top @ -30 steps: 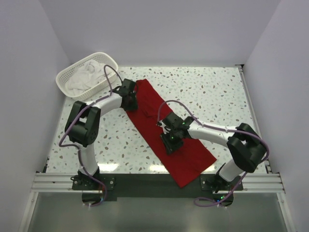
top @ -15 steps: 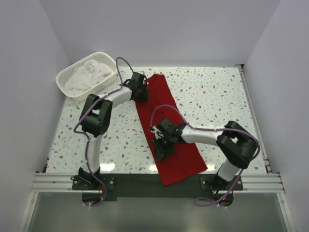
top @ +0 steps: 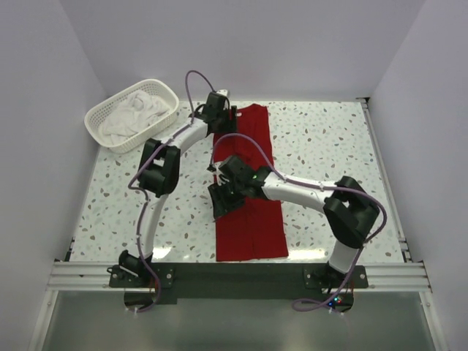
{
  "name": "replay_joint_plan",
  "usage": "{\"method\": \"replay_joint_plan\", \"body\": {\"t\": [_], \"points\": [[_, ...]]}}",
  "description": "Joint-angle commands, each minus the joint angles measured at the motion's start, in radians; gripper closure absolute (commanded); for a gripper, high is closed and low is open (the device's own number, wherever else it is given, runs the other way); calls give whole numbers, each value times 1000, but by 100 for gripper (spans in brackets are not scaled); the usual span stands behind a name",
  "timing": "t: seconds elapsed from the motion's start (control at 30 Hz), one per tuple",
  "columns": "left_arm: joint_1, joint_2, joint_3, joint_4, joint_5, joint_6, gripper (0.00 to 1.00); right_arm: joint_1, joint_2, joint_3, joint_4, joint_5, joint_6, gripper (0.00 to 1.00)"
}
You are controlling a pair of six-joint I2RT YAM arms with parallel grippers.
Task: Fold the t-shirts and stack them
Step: Fold the tshirt
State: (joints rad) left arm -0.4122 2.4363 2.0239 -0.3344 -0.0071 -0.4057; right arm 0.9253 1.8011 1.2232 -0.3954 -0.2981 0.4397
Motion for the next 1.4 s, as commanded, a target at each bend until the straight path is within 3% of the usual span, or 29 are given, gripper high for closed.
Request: {"method": "replay_joint_plan", "body": {"t": [0.0, 0.27, 0.4, 0.57, 0.77, 0.97, 1.13, 1.37], "points": [[30, -89, 4, -3, 1, 15, 27, -29, -149, -14, -82, 93, -47, 50], [59, -478, -255, 35, -45, -2, 16, -154, -336, -168, -52, 77, -47, 50], [55, -684, -478, 0, -80, -39, 6, -186, -399, -212, -108, 143, -38, 48], [-6, -958, -857, -35, -122, -77, 6, -195, -489, -266, -243, 276, 7, 45], [-137, -1166, -1150, -225, -93, -206, 9, -197, -581, -362, -394, 315, 80, 43], [-365, -1252, -1329, -353, -48, -419, 12, -194, -643, -494, -459, 301, 117, 45], [-554, -1238, -1346, -374, -45, -536, 16, -190, -669, -583, -422, 237, 168, 53], [-617, -1188, -1358, -353, -33, -590, 24, -183, -634, -631, -341, 198, 192, 57]]}}
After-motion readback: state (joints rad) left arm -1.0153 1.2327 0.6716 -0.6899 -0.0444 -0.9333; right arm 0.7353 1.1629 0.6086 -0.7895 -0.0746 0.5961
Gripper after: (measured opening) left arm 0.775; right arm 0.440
